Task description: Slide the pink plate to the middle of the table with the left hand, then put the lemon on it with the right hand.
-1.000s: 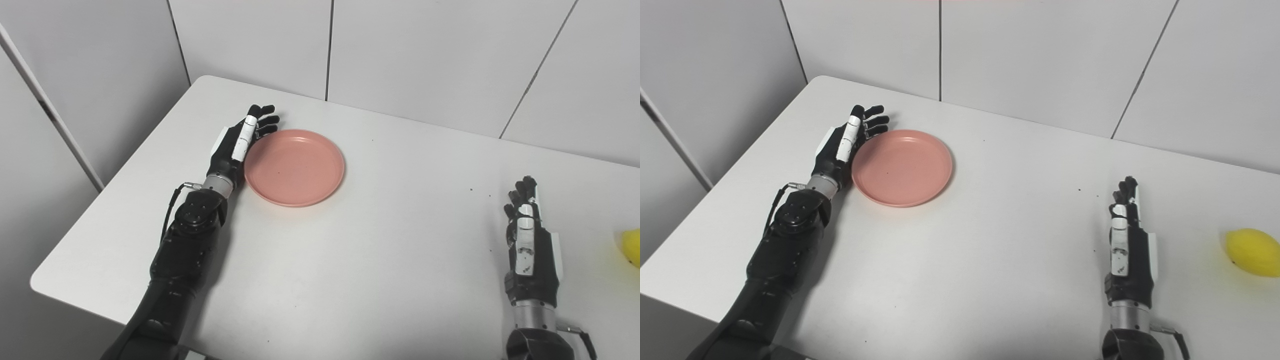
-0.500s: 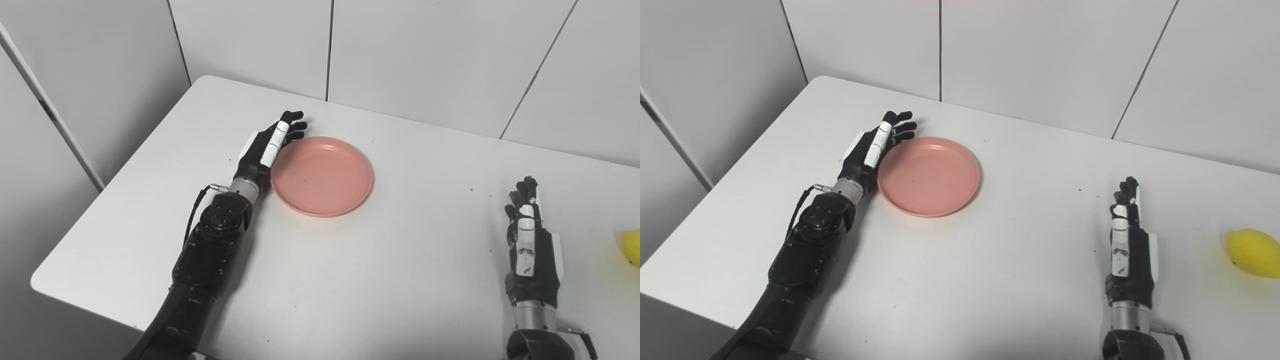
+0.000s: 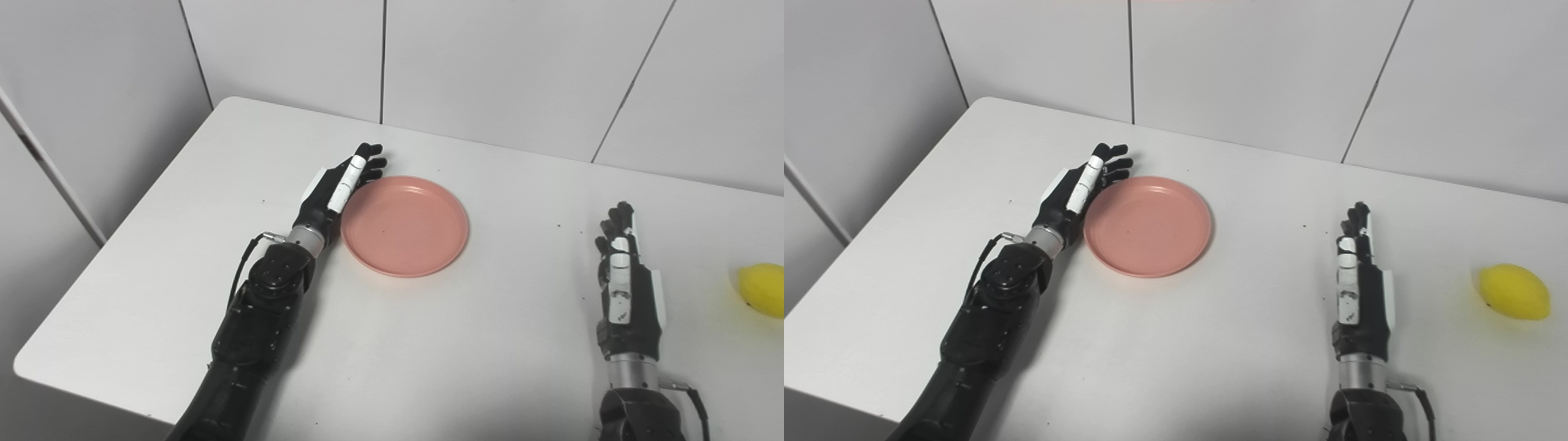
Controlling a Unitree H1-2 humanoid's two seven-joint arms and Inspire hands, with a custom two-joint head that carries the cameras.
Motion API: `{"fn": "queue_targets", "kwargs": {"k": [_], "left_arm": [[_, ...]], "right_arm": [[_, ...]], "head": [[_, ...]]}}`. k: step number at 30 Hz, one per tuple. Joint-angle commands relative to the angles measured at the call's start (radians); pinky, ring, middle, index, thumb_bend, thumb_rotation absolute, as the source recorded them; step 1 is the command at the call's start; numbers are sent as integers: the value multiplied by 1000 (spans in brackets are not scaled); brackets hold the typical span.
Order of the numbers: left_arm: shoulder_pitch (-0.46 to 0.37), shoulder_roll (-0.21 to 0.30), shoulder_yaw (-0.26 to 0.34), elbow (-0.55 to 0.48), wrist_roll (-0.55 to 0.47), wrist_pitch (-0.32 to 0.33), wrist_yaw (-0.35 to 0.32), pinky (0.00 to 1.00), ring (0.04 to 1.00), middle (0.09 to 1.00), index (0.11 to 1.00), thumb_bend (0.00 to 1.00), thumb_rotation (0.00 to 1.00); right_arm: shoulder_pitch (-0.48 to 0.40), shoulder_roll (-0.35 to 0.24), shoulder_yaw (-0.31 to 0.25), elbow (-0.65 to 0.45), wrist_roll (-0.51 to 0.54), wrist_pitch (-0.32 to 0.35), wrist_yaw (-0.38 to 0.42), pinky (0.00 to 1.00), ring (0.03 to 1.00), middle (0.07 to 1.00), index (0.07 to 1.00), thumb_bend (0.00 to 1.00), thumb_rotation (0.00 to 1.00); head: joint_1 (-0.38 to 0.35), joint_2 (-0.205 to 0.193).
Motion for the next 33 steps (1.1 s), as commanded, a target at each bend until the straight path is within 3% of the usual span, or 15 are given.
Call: {"fn": "queue_targets", "kwargs": {"k": [1,15,21,24,33], "left_arm": [[-23,0,-19,-47,16,8,-21,875,869,862,851,713,1000],[0,-37,-60,-80,50,15,-25,873,880,876,869,732,1000],[5,-58,-47,-65,44,-10,-13,868,881,887,879,734,1000],[5,-73,-32,-67,24,-8,-15,874,885,889,881,737,1000],[10,-107,-14,-85,0,13,-22,901,894,889,885,731,1000]], "right_arm": [[-24,12,3,-39,-10,4,-6,1000,1000,1000,1000,737,980],[-34,31,16,-34,-43,5,-8,1000,1000,1000,1000,761,955],[-44,43,22,-33,-52,6,-11,1000,1000,1000,1000,755,938],[-45,46,25,-35,-62,11,-11,1000,1000,1000,1000,746,947],[-52,54,29,-30,-76,9,-16,1000,1000,1000,1000,736,936]], "head": [[-21,5],[-183,23],[-191,24],[-248,27],[-263,26]]}}
